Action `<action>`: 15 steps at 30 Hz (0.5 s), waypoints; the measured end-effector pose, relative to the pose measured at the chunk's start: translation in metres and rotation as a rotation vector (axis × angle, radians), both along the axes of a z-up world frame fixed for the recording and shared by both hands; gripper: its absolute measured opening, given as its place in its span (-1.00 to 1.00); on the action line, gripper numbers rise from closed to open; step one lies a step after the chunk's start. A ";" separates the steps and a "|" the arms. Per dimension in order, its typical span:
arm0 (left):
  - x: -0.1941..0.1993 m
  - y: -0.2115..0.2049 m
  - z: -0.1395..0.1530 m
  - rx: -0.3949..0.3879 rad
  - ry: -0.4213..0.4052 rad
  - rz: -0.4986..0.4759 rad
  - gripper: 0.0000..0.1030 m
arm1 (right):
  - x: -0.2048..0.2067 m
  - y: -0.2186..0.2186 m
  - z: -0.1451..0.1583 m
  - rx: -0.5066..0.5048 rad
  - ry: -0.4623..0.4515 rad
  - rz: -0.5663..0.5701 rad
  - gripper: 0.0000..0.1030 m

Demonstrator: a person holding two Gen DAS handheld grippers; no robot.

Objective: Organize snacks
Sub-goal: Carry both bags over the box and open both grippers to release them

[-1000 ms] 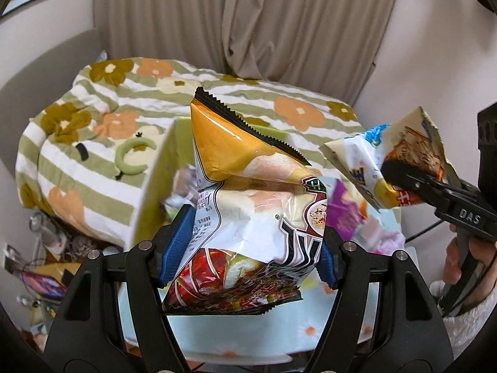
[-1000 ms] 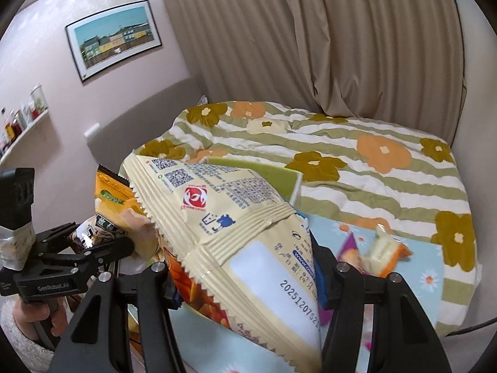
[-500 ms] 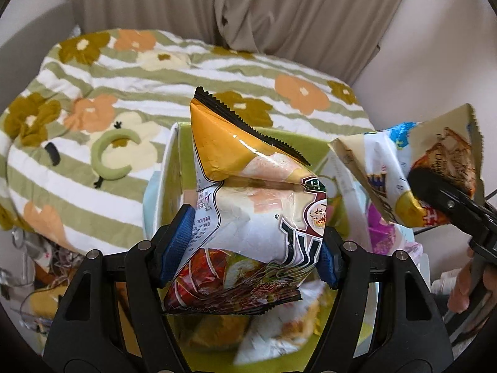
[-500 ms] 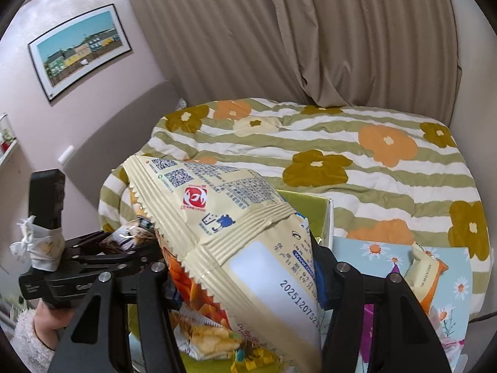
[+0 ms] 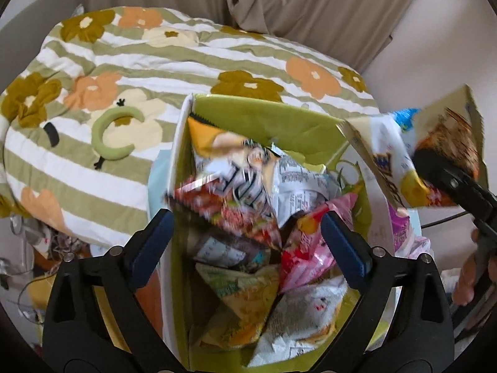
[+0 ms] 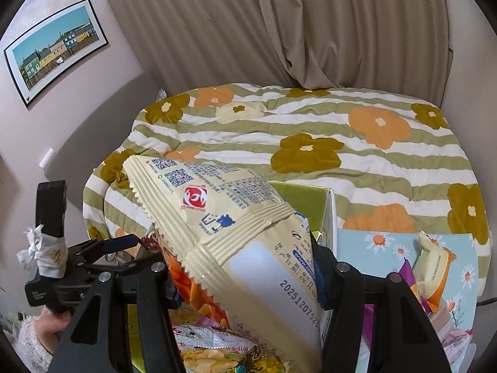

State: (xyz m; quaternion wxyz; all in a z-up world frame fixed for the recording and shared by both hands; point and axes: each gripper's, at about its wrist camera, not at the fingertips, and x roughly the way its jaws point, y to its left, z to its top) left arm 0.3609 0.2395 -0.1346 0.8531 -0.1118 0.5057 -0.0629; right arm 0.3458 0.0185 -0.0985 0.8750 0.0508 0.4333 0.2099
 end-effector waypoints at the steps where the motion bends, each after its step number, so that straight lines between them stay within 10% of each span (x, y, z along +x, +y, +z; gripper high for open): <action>1: -0.004 -0.001 0.002 0.004 -0.003 0.005 0.84 | 0.001 0.001 0.000 -0.008 -0.006 0.006 0.09; 15: -0.030 0.000 0.012 0.030 -0.009 0.099 0.84 | 0.042 0.018 -0.025 -0.084 -0.014 0.054 0.13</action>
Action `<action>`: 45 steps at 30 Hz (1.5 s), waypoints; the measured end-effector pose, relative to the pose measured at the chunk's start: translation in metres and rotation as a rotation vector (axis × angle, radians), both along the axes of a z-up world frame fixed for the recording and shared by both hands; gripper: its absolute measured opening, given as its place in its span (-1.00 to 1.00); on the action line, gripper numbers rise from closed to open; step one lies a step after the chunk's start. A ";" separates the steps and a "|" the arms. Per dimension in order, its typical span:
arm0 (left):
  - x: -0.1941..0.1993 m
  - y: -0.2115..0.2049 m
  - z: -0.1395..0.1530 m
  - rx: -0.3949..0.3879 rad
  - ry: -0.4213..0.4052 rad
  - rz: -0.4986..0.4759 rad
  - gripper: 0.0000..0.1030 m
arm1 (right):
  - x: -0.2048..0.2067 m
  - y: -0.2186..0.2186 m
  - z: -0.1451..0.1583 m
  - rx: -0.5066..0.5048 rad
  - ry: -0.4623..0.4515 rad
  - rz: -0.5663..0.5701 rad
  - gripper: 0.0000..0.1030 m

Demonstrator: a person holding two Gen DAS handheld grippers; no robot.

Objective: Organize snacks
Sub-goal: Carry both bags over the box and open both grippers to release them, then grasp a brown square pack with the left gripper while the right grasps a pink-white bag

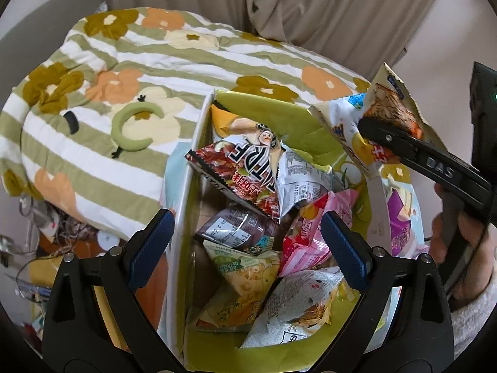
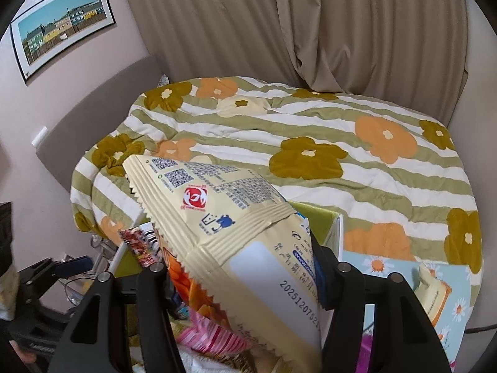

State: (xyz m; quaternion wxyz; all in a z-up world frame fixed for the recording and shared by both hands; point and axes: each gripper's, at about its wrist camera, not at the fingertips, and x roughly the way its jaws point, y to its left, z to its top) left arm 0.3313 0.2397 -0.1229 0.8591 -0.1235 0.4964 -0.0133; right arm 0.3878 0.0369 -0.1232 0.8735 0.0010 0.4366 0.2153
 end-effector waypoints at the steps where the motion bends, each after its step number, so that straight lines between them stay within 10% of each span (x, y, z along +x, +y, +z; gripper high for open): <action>1: -0.001 0.000 -0.001 -0.001 0.002 0.004 0.84 | 0.003 0.000 -0.003 0.001 -0.001 -0.004 0.22; 4: -0.004 0.000 -0.005 -0.002 0.012 0.012 0.84 | 0.005 -0.003 -0.010 0.024 -0.003 -0.020 0.90; 6: -0.006 0.001 -0.008 -0.007 0.019 0.019 0.84 | -0.001 -0.007 -0.010 0.040 -0.016 -0.025 0.97; 27: -0.049 -0.031 0.044 -0.044 -0.101 -0.111 0.84 | -0.096 -0.053 0.046 0.066 -0.095 -0.098 0.98; 45: -0.072 -0.198 0.060 -0.060 -0.181 -0.462 0.84 | -0.203 -0.214 0.050 -0.032 -0.096 -0.540 0.97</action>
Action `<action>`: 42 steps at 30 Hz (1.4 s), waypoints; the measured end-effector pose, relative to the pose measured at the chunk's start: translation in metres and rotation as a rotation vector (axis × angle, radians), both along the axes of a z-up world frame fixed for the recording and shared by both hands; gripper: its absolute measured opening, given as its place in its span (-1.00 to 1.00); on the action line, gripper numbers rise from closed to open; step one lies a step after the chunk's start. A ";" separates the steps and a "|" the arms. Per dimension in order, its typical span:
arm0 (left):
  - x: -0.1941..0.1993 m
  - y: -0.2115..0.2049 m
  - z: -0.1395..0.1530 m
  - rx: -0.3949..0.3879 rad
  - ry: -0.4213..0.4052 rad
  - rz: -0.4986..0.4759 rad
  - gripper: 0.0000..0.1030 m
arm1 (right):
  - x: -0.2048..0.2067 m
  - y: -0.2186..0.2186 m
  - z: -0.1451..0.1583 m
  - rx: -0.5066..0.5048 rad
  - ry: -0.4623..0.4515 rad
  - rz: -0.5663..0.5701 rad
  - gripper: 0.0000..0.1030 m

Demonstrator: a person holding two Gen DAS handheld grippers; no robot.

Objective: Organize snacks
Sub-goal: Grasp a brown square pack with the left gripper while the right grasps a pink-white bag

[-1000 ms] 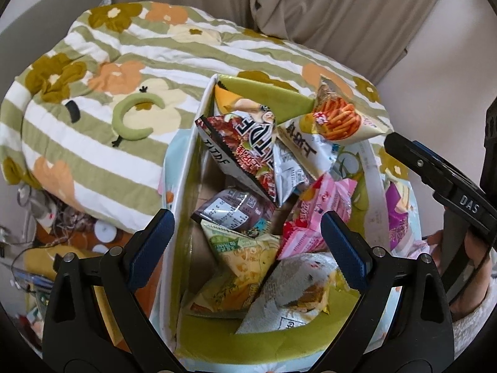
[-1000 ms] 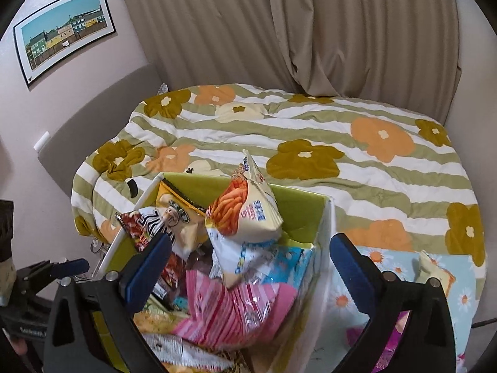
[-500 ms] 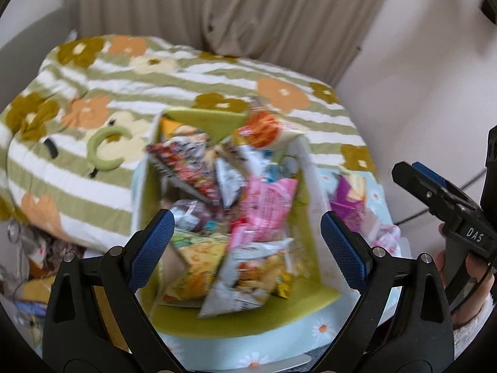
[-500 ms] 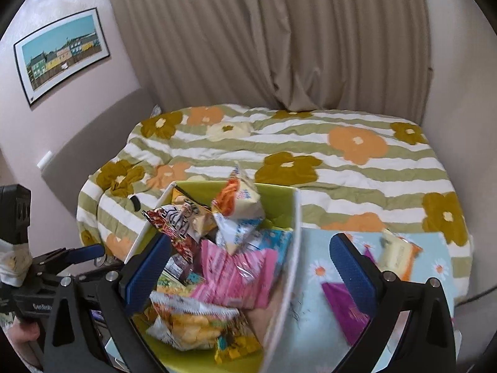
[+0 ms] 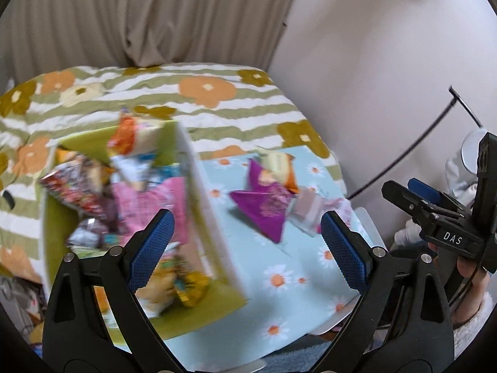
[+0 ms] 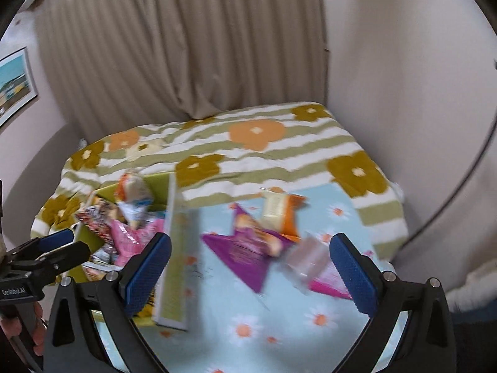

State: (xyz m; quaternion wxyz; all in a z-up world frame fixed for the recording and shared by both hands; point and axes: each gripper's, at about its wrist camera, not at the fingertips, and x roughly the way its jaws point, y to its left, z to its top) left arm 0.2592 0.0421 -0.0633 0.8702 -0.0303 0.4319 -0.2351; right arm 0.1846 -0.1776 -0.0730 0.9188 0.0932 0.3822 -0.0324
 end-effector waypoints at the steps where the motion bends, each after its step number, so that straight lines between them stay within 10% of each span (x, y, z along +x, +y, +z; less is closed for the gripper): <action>1: 0.000 -0.010 -0.002 0.002 0.005 -0.005 0.84 | -0.003 -0.006 -0.002 -0.003 0.004 -0.010 0.97; 21: 0.032 -0.217 -0.098 0.166 0.144 -0.146 0.83 | -0.013 -0.138 -0.097 0.035 0.207 0.023 0.97; 42: 0.092 -0.239 -0.188 0.246 0.301 -0.299 0.78 | 0.050 -0.125 -0.196 0.124 0.301 -0.166 0.45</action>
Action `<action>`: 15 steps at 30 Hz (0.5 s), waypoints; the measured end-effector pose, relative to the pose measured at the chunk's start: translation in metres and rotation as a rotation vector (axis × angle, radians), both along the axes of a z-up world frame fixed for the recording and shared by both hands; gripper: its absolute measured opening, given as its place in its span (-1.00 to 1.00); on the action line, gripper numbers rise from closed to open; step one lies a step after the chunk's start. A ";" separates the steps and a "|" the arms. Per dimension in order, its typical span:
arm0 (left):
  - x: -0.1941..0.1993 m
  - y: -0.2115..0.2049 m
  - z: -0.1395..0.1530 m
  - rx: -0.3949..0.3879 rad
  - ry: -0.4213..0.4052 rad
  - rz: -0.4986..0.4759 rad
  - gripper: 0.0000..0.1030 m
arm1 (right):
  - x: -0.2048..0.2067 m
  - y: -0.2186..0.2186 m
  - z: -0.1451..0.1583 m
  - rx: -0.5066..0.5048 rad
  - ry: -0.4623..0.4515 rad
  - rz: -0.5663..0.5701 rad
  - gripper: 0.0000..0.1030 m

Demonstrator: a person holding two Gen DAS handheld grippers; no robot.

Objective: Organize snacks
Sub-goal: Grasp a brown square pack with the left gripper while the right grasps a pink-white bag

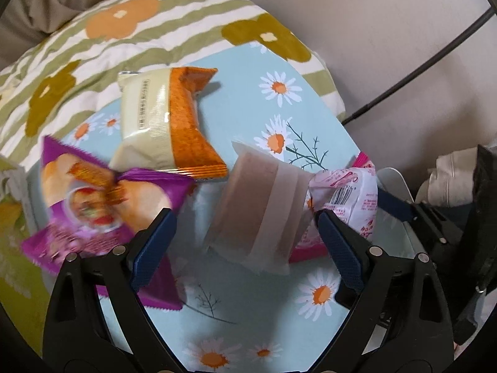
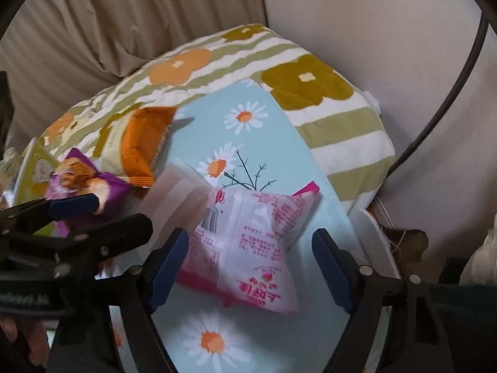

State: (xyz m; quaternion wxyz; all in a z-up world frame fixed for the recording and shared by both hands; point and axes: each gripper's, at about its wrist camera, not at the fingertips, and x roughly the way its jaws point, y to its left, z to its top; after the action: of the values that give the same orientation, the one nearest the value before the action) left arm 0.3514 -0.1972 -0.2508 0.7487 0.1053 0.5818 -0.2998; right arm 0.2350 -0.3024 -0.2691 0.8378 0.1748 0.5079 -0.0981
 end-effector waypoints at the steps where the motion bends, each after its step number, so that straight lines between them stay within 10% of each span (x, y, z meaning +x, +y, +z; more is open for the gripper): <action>1: 0.001 -0.001 -0.002 0.003 0.003 -0.009 0.78 | 0.001 0.000 -0.004 0.009 0.008 -0.002 0.39; 15: -0.002 -0.032 -0.033 0.061 0.041 -0.124 0.67 | -0.024 -0.004 -0.013 -0.021 0.064 0.020 0.03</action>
State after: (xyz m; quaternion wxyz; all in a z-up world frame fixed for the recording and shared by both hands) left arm 0.3498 -0.2288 -0.2841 0.7129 0.1578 0.5984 -0.3300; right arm 0.2114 -0.3067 -0.2817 0.8239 0.1576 0.5351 -0.1004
